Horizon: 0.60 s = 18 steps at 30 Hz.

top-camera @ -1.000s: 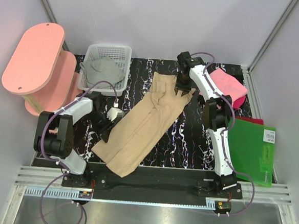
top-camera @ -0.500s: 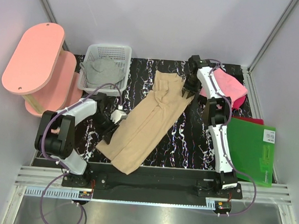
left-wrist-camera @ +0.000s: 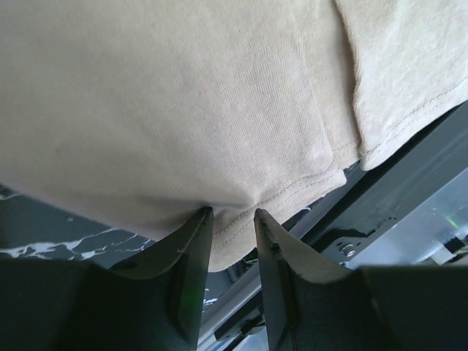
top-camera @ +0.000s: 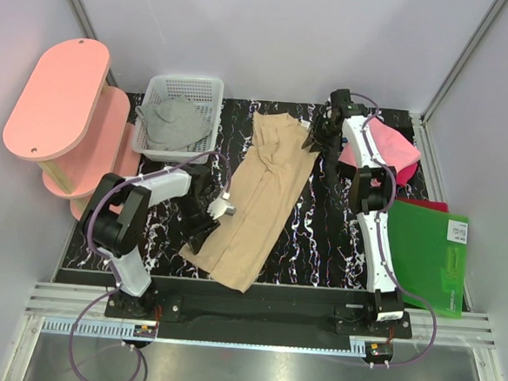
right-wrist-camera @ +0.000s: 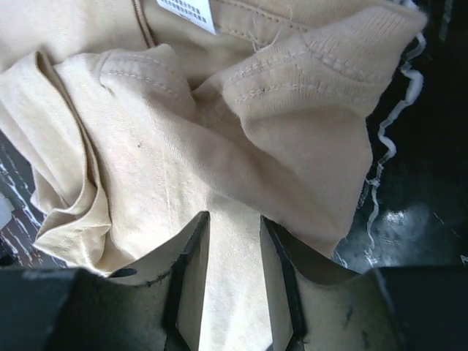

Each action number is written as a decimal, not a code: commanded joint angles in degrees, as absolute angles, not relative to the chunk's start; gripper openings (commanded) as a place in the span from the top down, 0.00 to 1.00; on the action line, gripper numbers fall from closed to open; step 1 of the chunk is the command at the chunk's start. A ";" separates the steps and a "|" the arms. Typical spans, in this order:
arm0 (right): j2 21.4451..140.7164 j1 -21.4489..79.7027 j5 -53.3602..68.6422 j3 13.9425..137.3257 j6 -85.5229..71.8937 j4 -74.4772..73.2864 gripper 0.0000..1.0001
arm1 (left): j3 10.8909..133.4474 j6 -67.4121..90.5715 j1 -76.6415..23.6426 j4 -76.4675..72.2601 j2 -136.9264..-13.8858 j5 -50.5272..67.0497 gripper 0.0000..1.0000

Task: Fold and stack the t-shirts
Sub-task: Rotate the tshirt 60 degrees

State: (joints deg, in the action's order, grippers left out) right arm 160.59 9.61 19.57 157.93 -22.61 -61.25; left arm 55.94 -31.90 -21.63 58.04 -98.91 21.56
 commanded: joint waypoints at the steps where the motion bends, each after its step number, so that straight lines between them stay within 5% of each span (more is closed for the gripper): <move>1: 162.86 10.02 22.42 160.22 -19.60 -56.17 0.56 | 58.88 -30.76 -22.76 54.31 -100.90 24.60 0.64; 12: 143.65 18.08 9.25 156.54 -14.77 -56.07 0.26 | 71.10 -34.28 -22.59 72.84 -85.27 30.67 0.63; 18: 124.94 32.49 -13.15 137.41 -8.27 -58.27 0.10 | 72.60 -36.99 -7.35 76.90 -69.28 31.46 0.63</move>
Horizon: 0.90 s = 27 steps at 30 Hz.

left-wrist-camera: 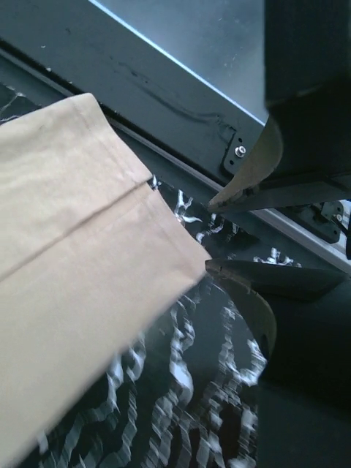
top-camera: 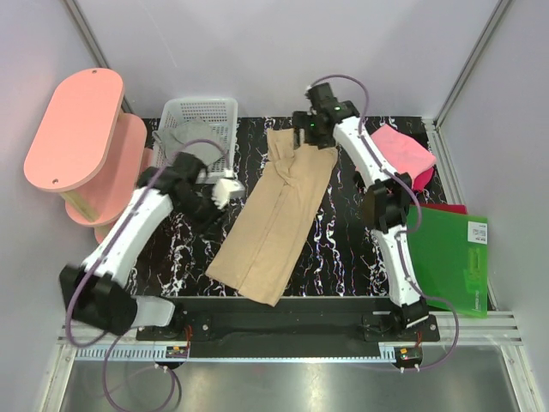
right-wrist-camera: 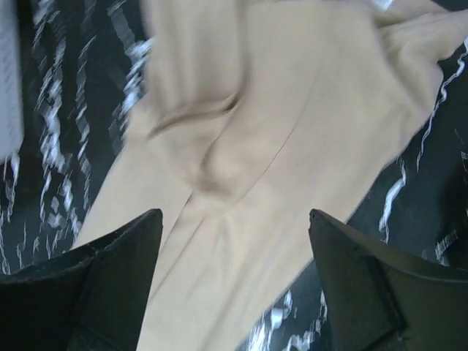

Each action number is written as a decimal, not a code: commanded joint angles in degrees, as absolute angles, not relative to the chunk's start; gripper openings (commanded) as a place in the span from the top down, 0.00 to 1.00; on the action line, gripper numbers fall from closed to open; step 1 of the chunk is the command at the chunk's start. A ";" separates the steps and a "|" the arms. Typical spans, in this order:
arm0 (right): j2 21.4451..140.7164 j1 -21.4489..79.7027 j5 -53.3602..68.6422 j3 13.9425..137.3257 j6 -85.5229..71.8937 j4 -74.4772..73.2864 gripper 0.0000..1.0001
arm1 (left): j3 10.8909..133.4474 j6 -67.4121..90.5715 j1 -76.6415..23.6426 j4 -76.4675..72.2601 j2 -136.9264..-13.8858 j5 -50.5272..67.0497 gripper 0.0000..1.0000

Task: Fold and stack the t-shirts
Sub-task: Rotate the tshirt 60 degrees, then grab the bottom of the folded rectangular tshirt with right arm

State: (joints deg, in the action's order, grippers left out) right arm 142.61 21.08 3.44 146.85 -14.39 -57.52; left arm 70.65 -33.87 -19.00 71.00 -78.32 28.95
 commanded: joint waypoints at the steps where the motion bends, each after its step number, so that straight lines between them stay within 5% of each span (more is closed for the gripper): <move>1: 122.89 38.26 -20.41 134.15 -6.70 -58.01 0.10 | 72.77 -37.52 -4.25 76.99 -67.78 31.64 0.63; 8: 111.80 65.94 -40.06 107.00 -7.55 -58.01 0.07 | 69.00 -41.39 18.43 75.94 -62.05 34.53 0.63; 14: 114.43 83.99 -41.41 102.04 -14.94 -61.79 0.08 | 66.54 -41.57 29.79 75.50 -67.49 37.18 0.63; 27: 125.94 89.30 -30.68 106.26 -14.94 -57.40 0.19 | 63.46 -41.75 30.41 74.88 -65.39 36.21 0.63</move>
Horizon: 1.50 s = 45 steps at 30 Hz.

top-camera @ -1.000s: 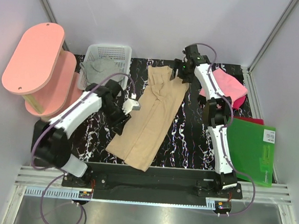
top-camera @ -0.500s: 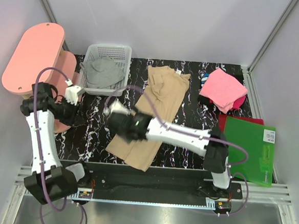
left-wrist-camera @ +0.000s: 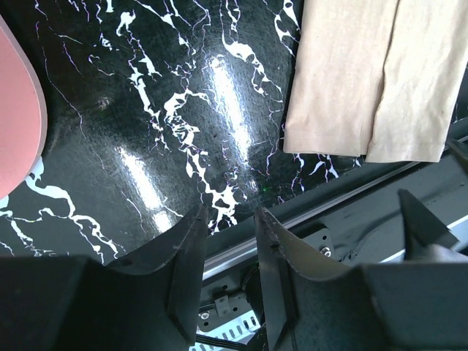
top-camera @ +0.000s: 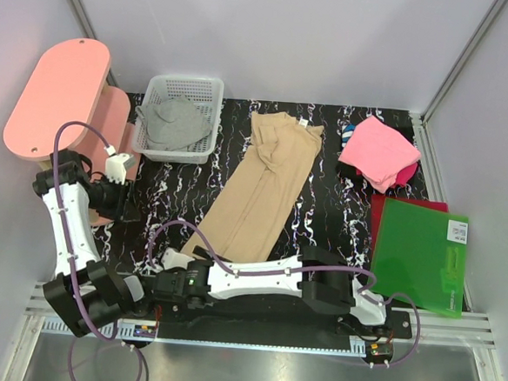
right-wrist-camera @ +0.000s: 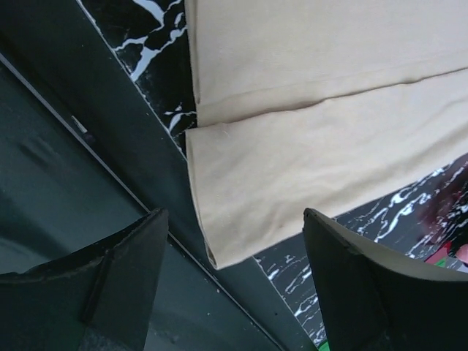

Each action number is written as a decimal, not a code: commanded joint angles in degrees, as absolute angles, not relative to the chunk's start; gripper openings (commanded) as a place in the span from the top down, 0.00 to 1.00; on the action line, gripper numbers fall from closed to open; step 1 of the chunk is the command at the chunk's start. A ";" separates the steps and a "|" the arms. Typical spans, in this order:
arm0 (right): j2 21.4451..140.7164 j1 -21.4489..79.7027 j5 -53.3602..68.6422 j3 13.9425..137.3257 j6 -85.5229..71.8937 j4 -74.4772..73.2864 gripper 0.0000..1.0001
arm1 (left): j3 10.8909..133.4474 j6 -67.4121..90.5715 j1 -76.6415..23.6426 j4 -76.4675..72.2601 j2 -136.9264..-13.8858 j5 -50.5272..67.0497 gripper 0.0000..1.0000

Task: Fold and stack the t-shirts
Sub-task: Grab the bottom of the folded rectangular tshirt with right arm

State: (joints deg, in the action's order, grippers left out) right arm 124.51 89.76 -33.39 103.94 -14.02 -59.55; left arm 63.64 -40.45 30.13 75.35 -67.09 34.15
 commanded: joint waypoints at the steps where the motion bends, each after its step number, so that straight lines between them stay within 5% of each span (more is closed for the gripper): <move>1: 126.21 89.38 -30.59 105.82 -14.68 -56.96 0.19 | 63.46 -41.92 30.50 74.80 -65.56 36.30 0.63; 15: 130.87 87.45 -27.25 105.12 -9.94 -50.45 0.24 | 64.07 -43.24 30.50 74.88 -69.08 38.06 0.62; 27: 128.49 75.41 -21.28 100.98 -8.52 -44.21 0.35 | 63.37 -43.51 30.50 74.18 -71.10 38.14 0.62; 45: 127.79 82.61 -19.94 93.17 -16.78 -44.56 0.61 | 63.19 -44.56 30.41 74.53 -71.02 38.85 0.62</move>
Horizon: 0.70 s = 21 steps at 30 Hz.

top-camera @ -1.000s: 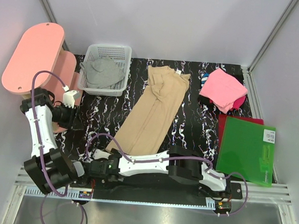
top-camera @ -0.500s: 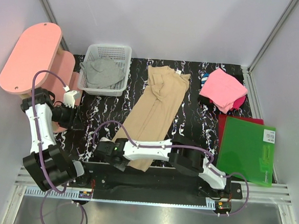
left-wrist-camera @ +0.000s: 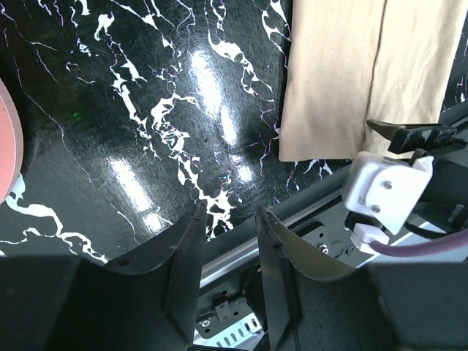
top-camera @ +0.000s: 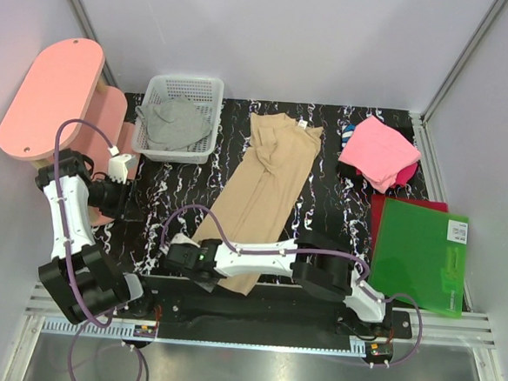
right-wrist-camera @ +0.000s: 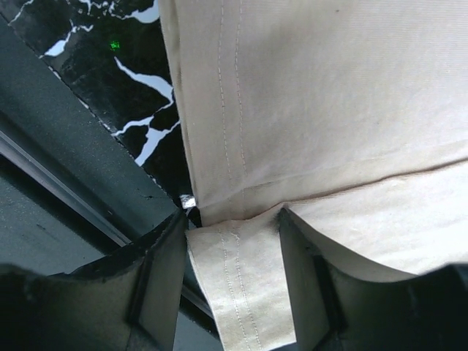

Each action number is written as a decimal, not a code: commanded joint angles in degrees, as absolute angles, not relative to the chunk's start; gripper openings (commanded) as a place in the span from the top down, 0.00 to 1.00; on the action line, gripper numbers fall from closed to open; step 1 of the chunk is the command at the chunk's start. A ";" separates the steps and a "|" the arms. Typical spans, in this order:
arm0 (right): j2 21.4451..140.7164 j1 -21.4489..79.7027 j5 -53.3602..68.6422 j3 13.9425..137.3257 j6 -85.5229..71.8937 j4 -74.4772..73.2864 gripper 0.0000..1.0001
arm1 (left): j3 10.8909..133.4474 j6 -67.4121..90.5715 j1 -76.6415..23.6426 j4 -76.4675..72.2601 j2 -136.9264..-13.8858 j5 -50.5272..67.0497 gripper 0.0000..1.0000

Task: Fold and stack the t-shirts
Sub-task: Grab the bottom of the folded rectangular tshirt with right arm

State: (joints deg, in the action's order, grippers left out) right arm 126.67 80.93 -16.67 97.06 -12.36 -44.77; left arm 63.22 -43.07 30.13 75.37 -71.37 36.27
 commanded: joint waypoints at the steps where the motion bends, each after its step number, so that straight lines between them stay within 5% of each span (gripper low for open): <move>1: 128.05 83.31 -20.56 93.08 -16.87 -44.65 0.62 | 63.28 -44.56 30.50 74.62 -70.84 38.76 0.62; 9: 131.13 85.87 -29.44 95.62 -16.96 -46.76 0.75 | 63.55 -45.17 30.50 75.50 -69.44 38.23 0.62; 13: 132.89 87.44 -39.51 97.21 -16.96 -50.00 0.58 | 63.02 -45.62 30.41 75.76 -68.91 38.14 0.62; 21: 133.85 89.74 -51.58 98.00 -16.52 -51.06 0.45 | 63.37 -45.97 30.50 76.38 -69.17 38.58 0.61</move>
State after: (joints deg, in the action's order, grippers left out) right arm 130.61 90.17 -40.62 97.62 -15.92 -46.46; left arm 63.20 -44.75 30.13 76.25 -70.19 36.27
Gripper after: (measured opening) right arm 0.537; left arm 0.385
